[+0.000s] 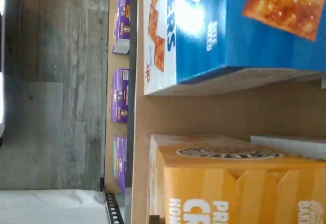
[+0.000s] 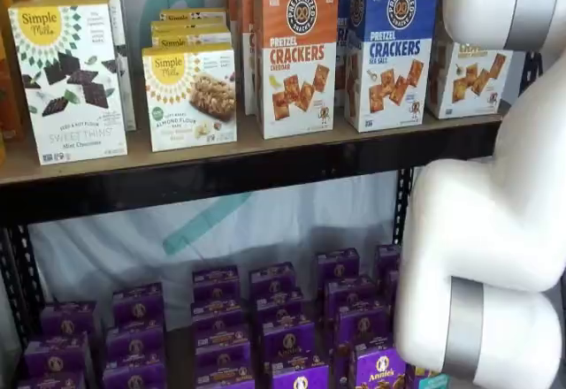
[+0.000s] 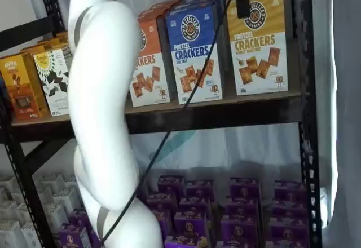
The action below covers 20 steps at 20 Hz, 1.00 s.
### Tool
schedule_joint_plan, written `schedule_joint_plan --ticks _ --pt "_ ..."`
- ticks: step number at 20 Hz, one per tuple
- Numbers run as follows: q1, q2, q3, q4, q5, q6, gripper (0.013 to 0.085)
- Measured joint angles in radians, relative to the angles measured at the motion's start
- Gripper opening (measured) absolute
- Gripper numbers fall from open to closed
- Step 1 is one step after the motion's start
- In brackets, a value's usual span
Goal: Retrieve the yellow and white box located on the top shelf, the sixth one from the left
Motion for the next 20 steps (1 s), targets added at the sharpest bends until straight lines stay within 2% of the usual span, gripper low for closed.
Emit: schedule_joint_plan --ticks 10,11,20 --pt "-0.035 -0.052 0.043 0.024 0.027 -0.023 0.065" --pt "-0.036 -0.06 0.058 0.024 0.021 -0.025 0.061" --pt "-0.03 -0.076 0.102 0.025 0.001 -0.021 0.061"
